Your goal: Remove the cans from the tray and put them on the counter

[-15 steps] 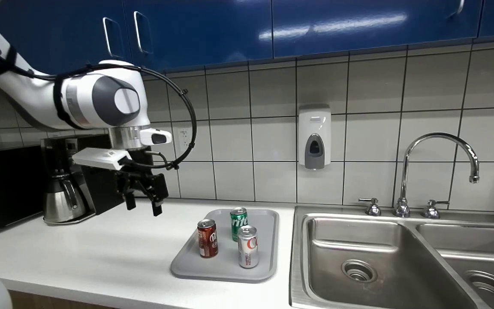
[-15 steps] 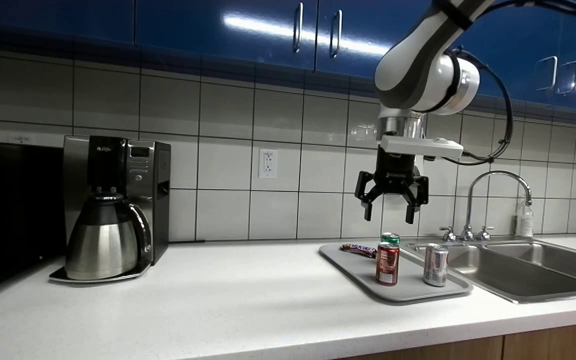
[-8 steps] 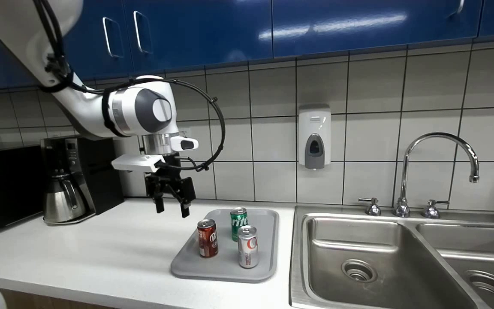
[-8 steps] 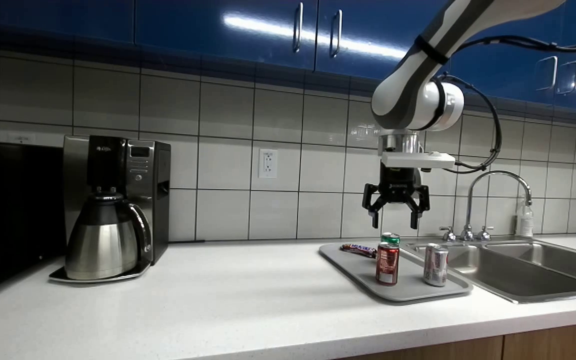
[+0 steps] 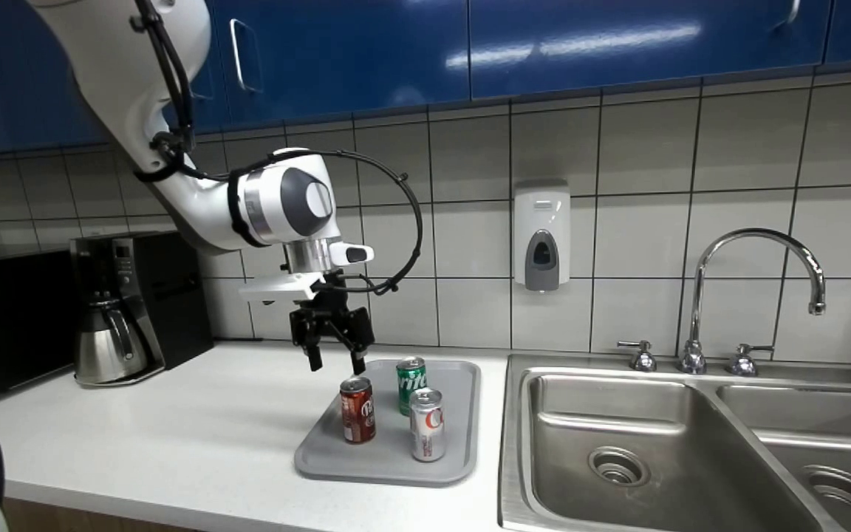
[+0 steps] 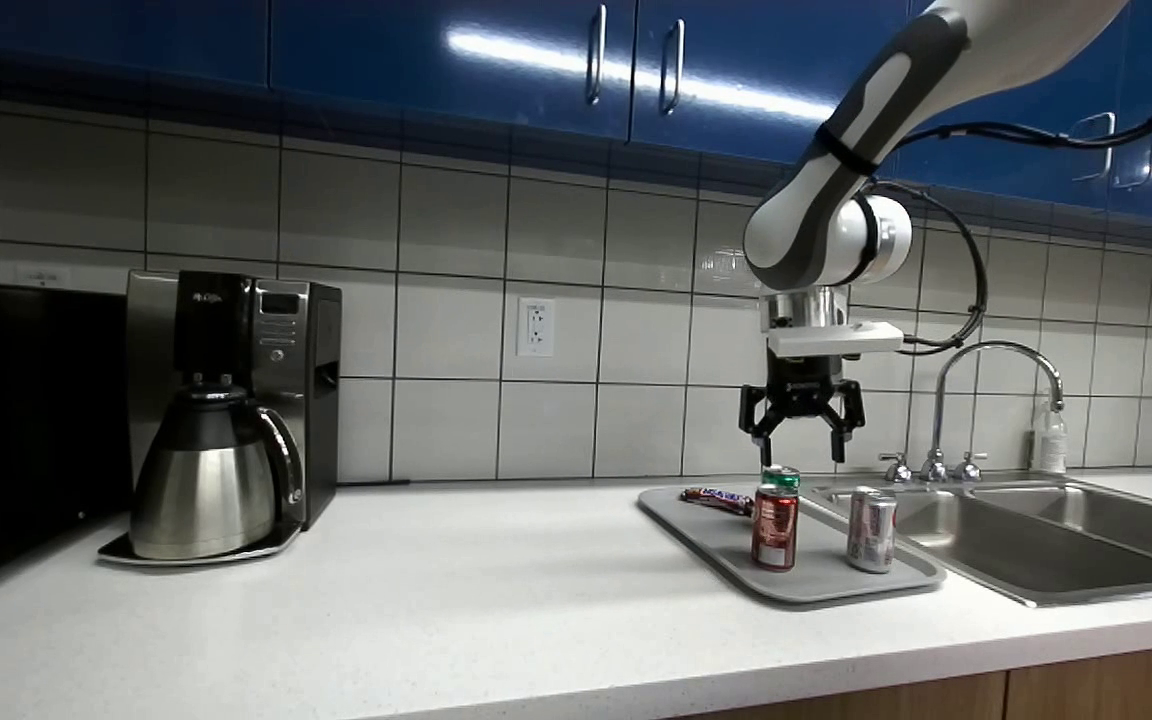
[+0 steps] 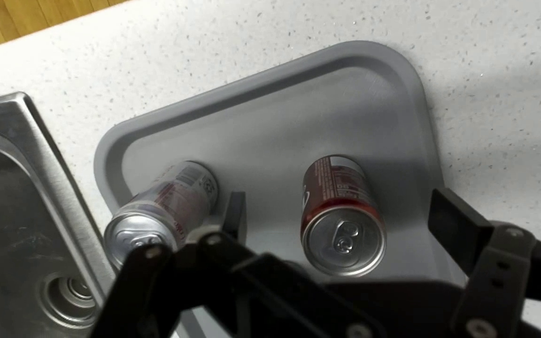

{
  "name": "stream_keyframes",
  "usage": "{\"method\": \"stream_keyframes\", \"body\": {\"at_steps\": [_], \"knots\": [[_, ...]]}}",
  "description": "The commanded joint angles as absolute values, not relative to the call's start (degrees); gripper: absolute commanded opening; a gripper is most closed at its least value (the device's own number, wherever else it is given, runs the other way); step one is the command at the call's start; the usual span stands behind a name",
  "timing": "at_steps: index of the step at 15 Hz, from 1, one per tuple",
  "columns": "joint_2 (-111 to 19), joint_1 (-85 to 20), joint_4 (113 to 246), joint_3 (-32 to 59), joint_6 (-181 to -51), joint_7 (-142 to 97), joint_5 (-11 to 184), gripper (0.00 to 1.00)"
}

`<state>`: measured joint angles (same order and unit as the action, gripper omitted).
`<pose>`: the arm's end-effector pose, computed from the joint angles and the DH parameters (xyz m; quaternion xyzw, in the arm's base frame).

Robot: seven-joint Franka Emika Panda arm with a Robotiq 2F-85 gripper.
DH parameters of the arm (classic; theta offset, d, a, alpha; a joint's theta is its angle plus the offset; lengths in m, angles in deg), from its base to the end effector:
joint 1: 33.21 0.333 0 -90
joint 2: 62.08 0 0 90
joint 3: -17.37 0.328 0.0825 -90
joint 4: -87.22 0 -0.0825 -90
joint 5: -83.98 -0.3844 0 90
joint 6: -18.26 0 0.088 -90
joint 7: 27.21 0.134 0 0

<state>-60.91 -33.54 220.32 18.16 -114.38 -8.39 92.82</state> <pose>0.5065 -0.0019 0.3139 0.9926 -0.1067 -0.0046 0.0574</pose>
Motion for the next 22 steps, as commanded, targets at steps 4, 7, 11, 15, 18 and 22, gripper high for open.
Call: {"method": "stream_keyframes", "body": {"at_steps": [4, 7, 11, 15, 18, 22], "knots": [[-55.23, -33.07, 215.01, 16.94, -115.25, -7.5, 94.07, 1.0], [-52.9, -32.99, 213.45, 16.39, -116.06, -8.02, 93.53, 1.0], [-50.56, -32.47, 212.04, 15.92, -117.29, -8.33, 93.64, 1.0], [-48.5, -31.82, 211.14, 15.8, -118.12, -8.29, 93.81, 1.0], [-47.16, -31.15, 210.75, 15.6, -118.75, -7.99, 94.19, 1.0], [-45.78, -30.38, 210.17, 15.07, -119.39, -7.97, 94.36, 1.0]]}}
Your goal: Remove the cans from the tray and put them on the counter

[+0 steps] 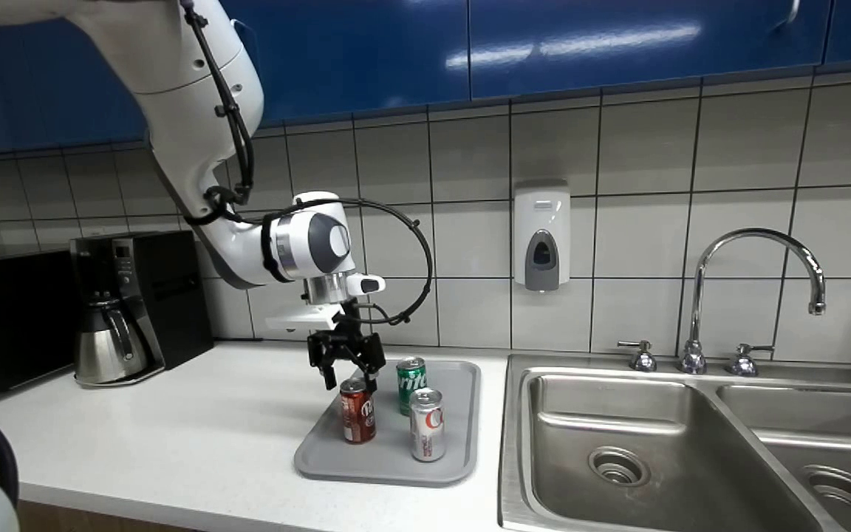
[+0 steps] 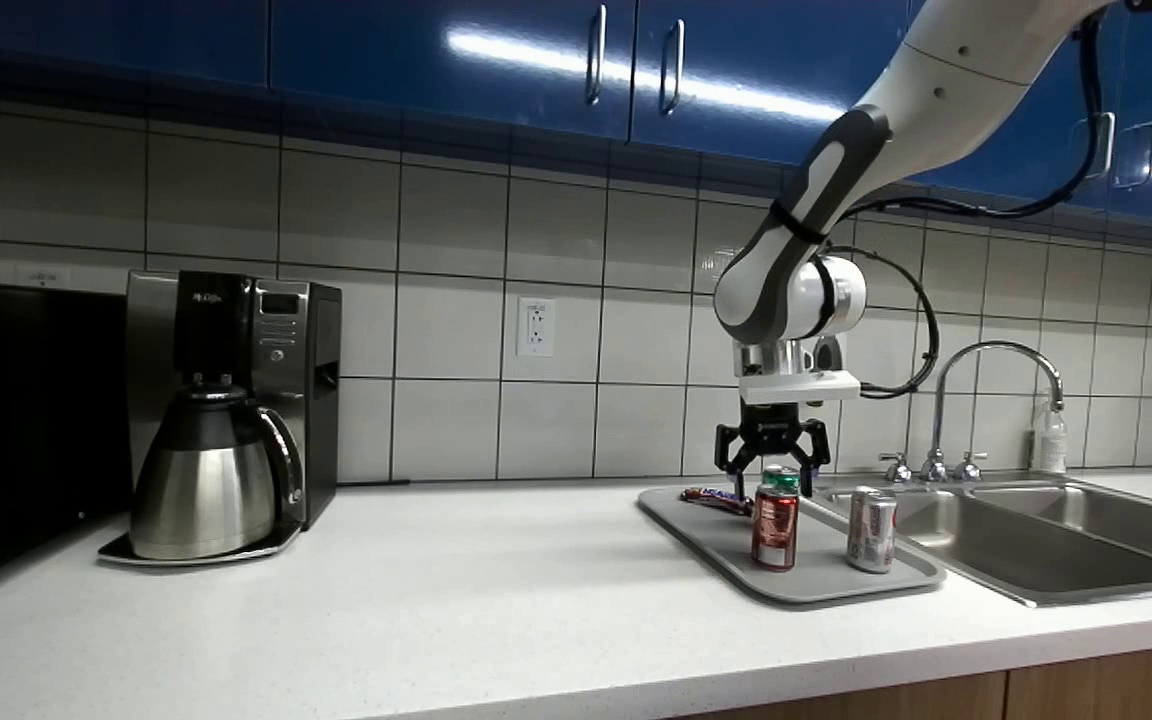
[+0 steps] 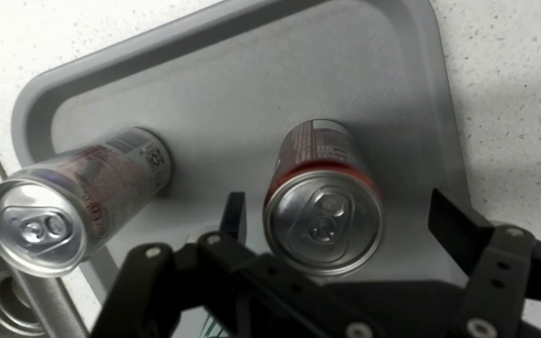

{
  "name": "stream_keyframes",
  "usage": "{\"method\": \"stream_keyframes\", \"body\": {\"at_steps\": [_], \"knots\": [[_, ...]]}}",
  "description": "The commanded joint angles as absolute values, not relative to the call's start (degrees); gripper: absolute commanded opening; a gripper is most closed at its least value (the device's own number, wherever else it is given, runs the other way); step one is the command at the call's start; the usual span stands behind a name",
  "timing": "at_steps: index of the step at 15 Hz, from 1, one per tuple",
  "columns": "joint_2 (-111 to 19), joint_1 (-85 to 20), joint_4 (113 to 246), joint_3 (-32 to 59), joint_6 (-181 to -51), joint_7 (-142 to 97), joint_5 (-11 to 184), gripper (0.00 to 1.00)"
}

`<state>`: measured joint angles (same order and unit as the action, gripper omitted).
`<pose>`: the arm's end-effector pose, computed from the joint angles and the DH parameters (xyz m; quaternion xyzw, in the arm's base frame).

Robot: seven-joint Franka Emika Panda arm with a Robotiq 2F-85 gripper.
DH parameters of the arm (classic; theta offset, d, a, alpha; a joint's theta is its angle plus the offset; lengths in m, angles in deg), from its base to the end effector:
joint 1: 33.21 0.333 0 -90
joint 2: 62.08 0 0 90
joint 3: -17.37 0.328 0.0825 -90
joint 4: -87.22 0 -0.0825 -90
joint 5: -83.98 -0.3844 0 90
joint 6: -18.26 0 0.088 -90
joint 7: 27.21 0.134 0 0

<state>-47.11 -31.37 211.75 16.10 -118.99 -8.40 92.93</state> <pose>0.5597 0.0014 0.2528 0.9933 -0.1001 -0.0102 0.0572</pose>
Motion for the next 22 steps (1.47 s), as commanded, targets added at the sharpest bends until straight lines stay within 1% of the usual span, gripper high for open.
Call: {"method": "stream_keyframes", "body": {"at_steps": [1, 13, 14, 15, 19, 20, 22], "knots": [[-45.37, -30.22, 209.93, 14.87, -119.48, -7.89, 94.5, 1.0], [-42.86, -29.69, 209.39, 13.85, -119.22, -8.19, 93.7, 1.0], [-42.9, -29.6, 209.41, 13.87, -119.48, -8.27, 93.78, 0.78], [-43.08, -29.55, 209.48, 13.91, -119.67, -8.42, 93.69, 0.74], [-44.04, -29.38, 209.75, 13.97, -119.9, -8.39, 93.45, 0.42], [-44.79, -29.37, 210.1, 14.09, -119.84, -8.43, 93.16, 0.38], [-47.12, -29.09, 211.4, 14.46, -120.01, -8.56, 92.9, 0.38]]}}
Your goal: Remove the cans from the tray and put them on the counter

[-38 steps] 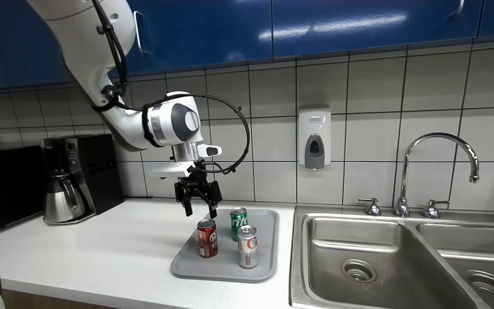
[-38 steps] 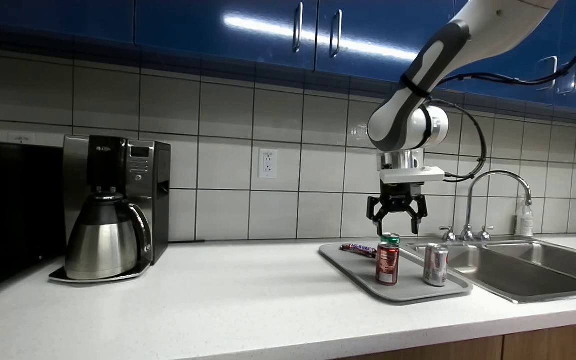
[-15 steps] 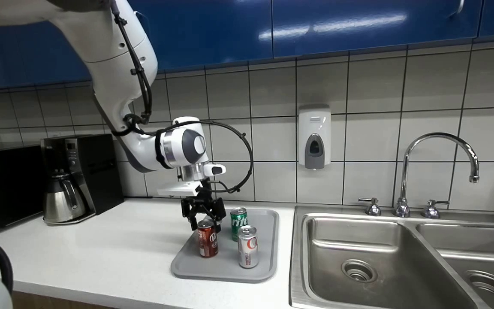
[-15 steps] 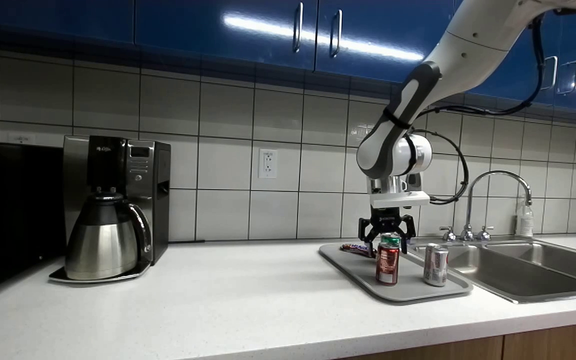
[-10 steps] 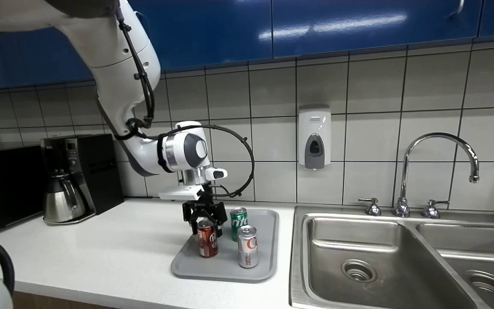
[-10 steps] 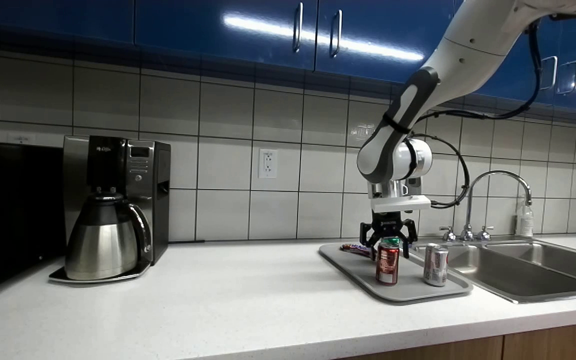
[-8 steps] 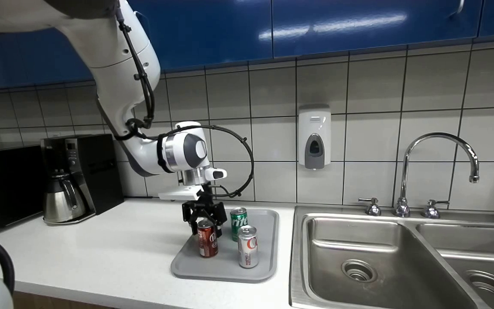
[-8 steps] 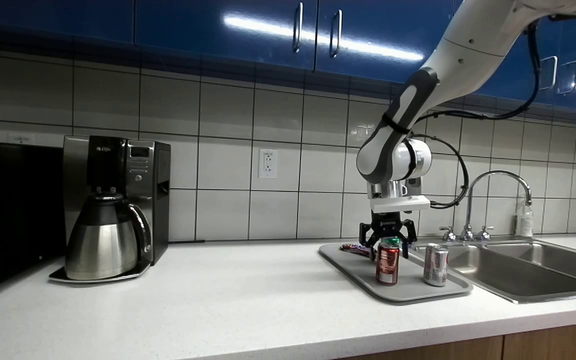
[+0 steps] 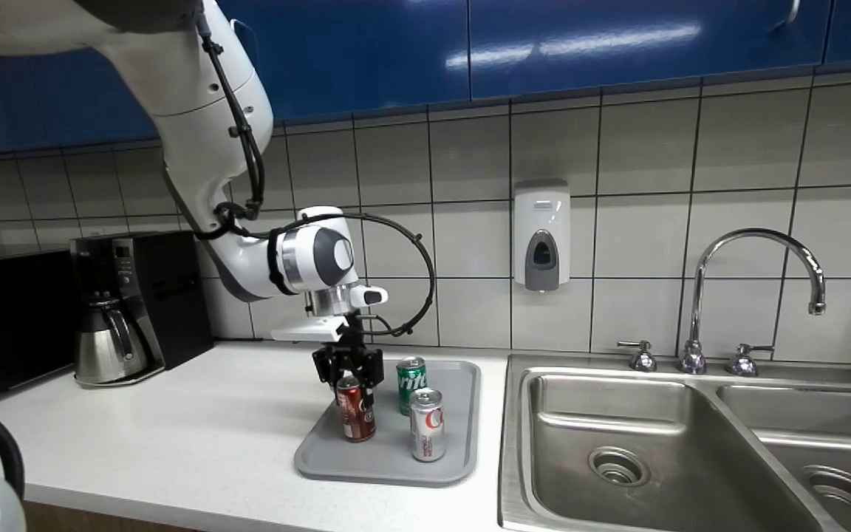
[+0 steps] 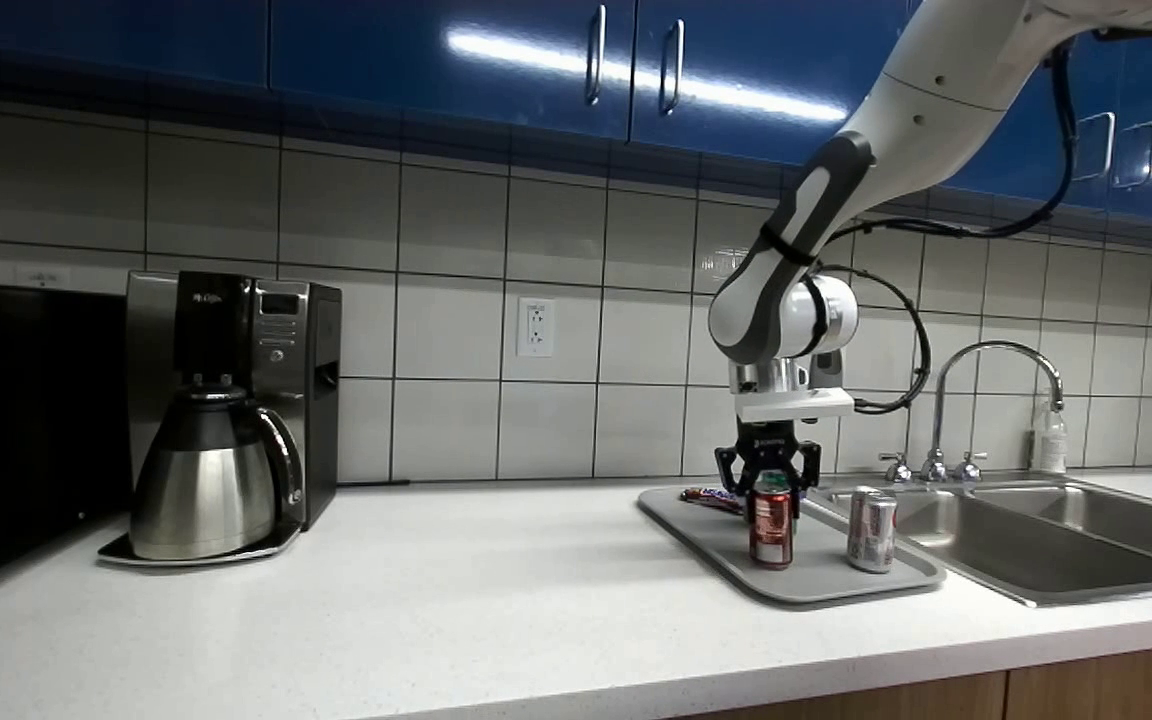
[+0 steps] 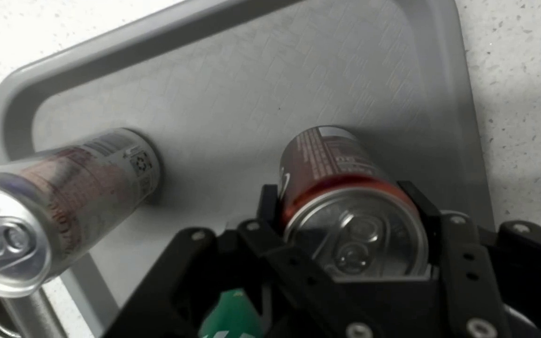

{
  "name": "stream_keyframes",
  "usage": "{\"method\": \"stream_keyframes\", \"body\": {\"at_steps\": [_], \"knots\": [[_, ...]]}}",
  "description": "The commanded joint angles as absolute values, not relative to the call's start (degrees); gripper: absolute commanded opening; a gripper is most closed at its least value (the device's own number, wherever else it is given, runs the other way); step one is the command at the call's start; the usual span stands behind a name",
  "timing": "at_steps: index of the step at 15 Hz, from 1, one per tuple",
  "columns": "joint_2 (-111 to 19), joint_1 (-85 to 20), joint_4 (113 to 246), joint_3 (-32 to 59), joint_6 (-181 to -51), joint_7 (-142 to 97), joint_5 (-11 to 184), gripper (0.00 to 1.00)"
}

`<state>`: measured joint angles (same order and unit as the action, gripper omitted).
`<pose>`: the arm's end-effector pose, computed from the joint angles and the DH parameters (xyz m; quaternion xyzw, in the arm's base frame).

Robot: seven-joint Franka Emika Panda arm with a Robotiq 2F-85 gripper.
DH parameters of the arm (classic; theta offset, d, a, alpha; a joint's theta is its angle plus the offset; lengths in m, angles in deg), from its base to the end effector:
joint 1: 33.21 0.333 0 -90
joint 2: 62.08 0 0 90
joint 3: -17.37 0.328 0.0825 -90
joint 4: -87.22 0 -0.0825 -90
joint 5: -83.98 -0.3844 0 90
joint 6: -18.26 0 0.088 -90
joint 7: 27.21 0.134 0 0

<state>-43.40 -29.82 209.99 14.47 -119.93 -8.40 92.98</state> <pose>0.5678 0.0010 0.2298 0.9930 -0.0983 -0.0183 0.0627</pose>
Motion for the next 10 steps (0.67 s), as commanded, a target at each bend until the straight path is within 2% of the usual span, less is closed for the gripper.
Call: {"method": "stream_keyframes", "body": {"at_steps": [1, 10], "knots": [[-48.33, -28.92, 211.95, 14.74, -120.06, -8.76, 92.7, 0.38], [-57.58, -25.22, 216.96, 20.14, -121.72, -6.7, 89.92, 0.38]]}}
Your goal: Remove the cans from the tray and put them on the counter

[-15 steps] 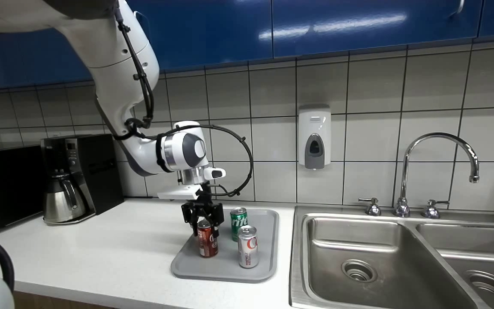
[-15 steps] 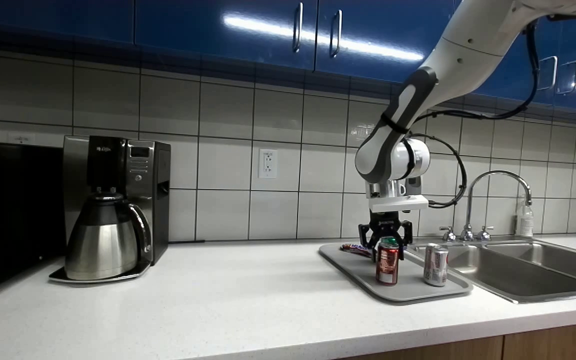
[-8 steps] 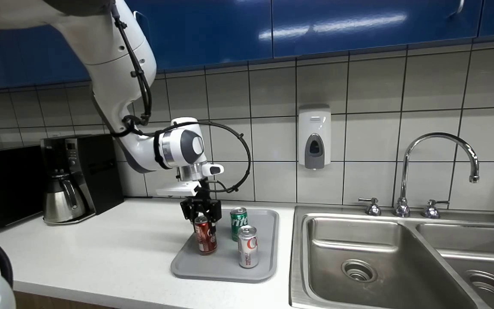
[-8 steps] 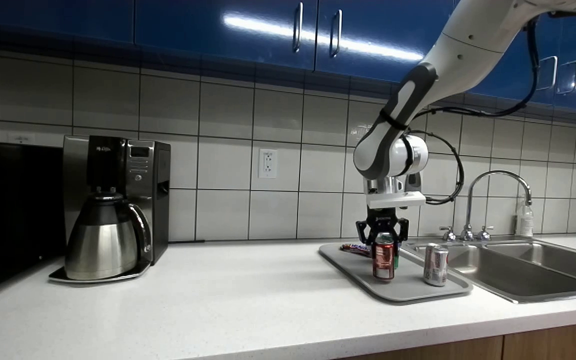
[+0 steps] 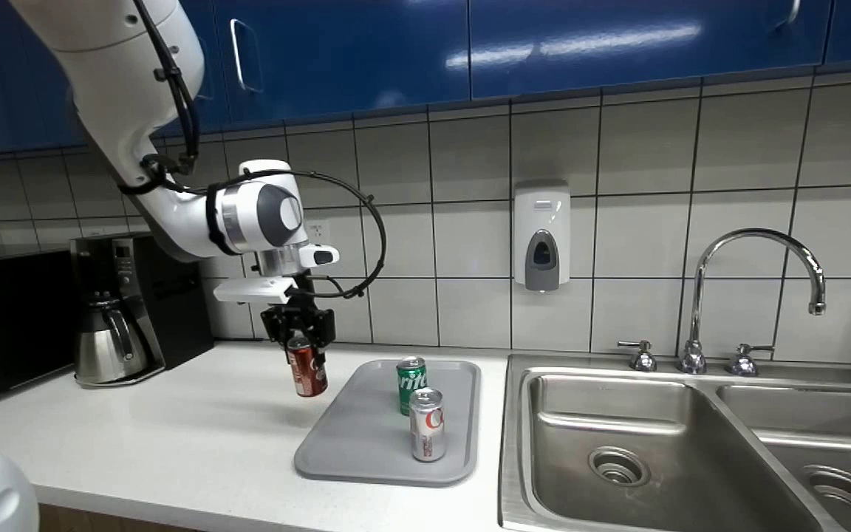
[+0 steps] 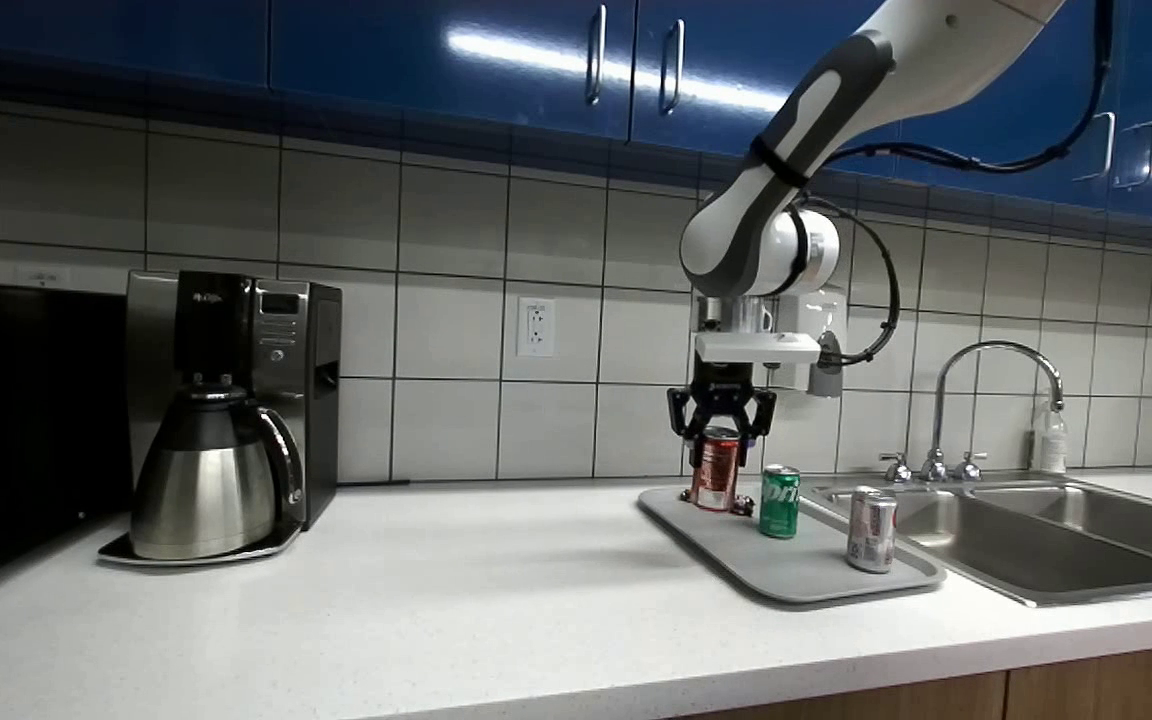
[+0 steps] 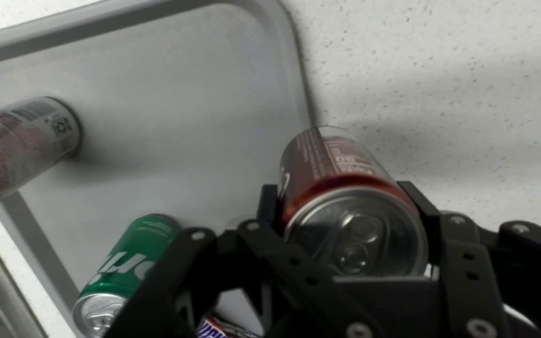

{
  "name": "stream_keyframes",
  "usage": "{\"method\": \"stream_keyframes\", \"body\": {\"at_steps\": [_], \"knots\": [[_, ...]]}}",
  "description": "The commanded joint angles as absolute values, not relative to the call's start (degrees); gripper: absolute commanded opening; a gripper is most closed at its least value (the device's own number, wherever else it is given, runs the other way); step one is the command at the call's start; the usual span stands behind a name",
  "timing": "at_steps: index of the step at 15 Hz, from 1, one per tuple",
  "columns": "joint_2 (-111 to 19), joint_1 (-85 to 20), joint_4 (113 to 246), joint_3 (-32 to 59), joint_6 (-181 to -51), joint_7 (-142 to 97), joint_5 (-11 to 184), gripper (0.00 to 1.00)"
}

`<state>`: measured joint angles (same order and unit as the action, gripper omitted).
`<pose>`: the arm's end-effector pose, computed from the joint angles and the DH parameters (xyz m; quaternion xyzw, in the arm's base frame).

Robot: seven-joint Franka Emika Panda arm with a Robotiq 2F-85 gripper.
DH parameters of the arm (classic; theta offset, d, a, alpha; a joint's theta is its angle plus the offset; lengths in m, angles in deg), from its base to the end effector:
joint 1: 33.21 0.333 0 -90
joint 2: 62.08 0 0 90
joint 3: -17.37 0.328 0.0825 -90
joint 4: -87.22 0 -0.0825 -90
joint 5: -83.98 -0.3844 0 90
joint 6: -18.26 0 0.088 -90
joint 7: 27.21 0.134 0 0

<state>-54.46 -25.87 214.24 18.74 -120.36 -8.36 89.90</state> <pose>0.5479 0.0815 0.3083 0.9975 -0.0510 0.0418 0.0246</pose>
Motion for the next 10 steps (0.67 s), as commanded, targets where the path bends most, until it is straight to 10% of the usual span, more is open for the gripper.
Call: {"method": "stream_keyframes", "body": {"at_steps": [1, 10], "knots": [[-57.63, -24.87, 217.24, 20.62, -121.9, -6.56, 89.9, 0.38], [-52.69, -22.16, 218.41, 21.93, -125.88, -3.84, 91.55, 0.38]]}}
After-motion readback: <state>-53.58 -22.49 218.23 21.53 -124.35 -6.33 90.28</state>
